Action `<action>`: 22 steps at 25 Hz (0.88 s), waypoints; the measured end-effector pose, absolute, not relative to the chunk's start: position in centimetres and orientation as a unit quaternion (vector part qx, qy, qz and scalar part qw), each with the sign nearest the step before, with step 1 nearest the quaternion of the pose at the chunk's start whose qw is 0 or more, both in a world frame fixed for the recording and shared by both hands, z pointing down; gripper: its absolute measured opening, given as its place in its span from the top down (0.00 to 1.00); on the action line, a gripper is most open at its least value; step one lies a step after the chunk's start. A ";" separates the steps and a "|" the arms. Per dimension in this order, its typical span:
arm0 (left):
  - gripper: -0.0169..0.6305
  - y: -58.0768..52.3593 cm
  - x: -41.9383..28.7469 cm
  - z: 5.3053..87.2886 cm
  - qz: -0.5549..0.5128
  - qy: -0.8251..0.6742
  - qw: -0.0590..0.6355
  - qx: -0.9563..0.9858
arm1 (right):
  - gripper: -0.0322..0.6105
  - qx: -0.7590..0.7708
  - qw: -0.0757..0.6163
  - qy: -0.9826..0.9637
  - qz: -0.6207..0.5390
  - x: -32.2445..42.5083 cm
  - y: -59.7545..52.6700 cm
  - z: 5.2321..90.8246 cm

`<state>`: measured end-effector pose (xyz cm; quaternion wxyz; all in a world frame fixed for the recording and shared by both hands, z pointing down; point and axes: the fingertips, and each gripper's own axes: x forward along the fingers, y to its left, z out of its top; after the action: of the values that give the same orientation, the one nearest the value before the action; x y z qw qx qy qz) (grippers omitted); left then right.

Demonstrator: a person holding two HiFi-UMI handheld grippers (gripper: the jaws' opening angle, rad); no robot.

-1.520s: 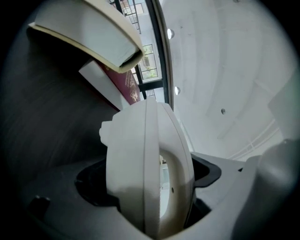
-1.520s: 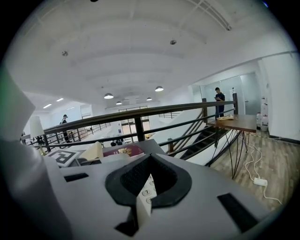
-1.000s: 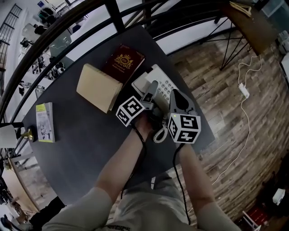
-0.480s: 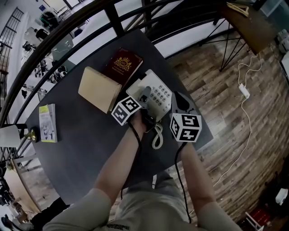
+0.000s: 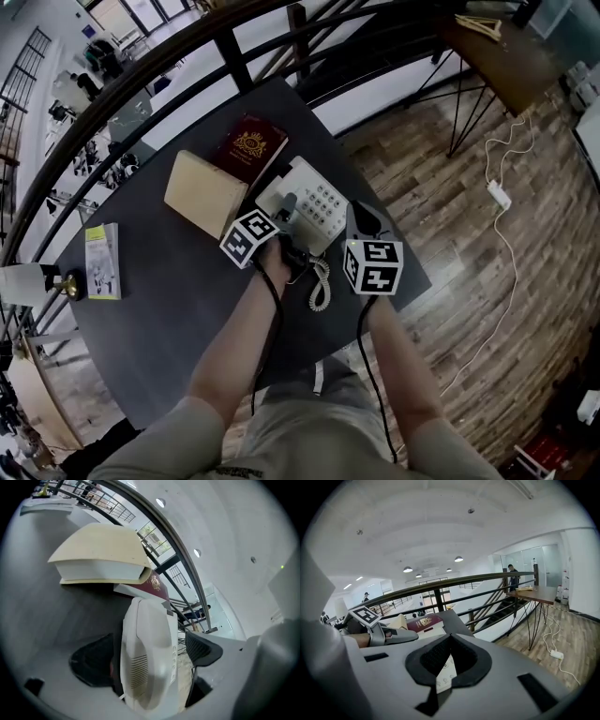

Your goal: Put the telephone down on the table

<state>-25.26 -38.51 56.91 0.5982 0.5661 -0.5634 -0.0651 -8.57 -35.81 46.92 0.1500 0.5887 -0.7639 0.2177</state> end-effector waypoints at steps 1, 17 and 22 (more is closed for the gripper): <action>0.25 -38.2 -25.5 56.5 -0.064 -0.566 0.595 0.567 | 0.95 0.588 0.149 -0.765 0.216 -8.6 -35.6 46.5; 0.26 -34.8 -26.7 30.3 -0.083 -0.583 0.260 0.765 | 0.95 0.607 0.099 -0.781 0.108 -7.2 -31.6 31.5; 0.28 -30.8 -26.1 21.6 -0.076 -0.568 0.109 0.812 | 0.95 0.610 0.102 -0.785 0.044 -7.1 -28.8 25.9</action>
<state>-26.07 -30.78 21.56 0.1090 0.8119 -0.5685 -0.0761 -7.13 -28.79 25.86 0.1015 0.6101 -0.7845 0.0444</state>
